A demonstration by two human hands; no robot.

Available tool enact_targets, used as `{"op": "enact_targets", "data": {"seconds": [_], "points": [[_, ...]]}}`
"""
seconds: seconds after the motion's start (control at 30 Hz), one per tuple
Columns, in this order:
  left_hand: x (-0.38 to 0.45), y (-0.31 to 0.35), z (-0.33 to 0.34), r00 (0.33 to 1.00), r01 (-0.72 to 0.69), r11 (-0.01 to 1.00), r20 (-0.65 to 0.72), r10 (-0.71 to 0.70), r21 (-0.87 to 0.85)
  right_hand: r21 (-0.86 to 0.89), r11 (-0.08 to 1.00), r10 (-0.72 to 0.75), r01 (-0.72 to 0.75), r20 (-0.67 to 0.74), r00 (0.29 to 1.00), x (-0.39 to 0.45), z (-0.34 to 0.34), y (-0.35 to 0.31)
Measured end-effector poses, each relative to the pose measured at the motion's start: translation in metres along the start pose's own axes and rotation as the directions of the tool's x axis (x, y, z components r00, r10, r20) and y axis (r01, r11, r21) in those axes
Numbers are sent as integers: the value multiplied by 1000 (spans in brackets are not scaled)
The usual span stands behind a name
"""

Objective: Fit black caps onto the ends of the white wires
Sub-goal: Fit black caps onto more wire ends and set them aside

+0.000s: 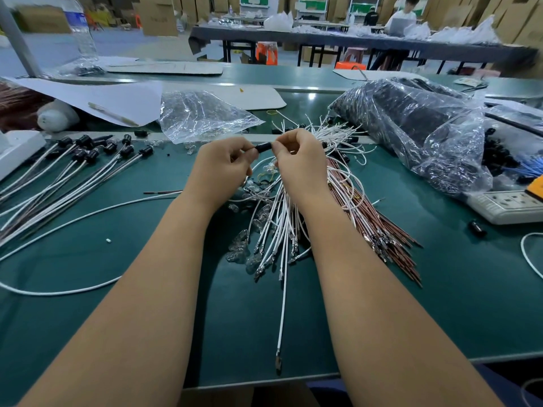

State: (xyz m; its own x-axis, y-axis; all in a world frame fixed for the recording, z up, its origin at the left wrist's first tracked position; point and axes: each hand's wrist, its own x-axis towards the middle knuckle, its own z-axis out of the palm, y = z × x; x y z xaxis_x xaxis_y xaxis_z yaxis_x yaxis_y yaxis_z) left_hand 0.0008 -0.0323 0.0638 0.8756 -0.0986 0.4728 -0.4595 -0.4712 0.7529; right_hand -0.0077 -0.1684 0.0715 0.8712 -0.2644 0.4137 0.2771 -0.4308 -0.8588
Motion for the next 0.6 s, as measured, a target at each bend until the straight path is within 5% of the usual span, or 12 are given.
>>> {"op": "enact_targets", "data": {"seconds": [0.6], "points": [[6,-1,0,999,12,1000,-34,-12,3,1,999,-47,47,18,999,-5,11,-2]]}}
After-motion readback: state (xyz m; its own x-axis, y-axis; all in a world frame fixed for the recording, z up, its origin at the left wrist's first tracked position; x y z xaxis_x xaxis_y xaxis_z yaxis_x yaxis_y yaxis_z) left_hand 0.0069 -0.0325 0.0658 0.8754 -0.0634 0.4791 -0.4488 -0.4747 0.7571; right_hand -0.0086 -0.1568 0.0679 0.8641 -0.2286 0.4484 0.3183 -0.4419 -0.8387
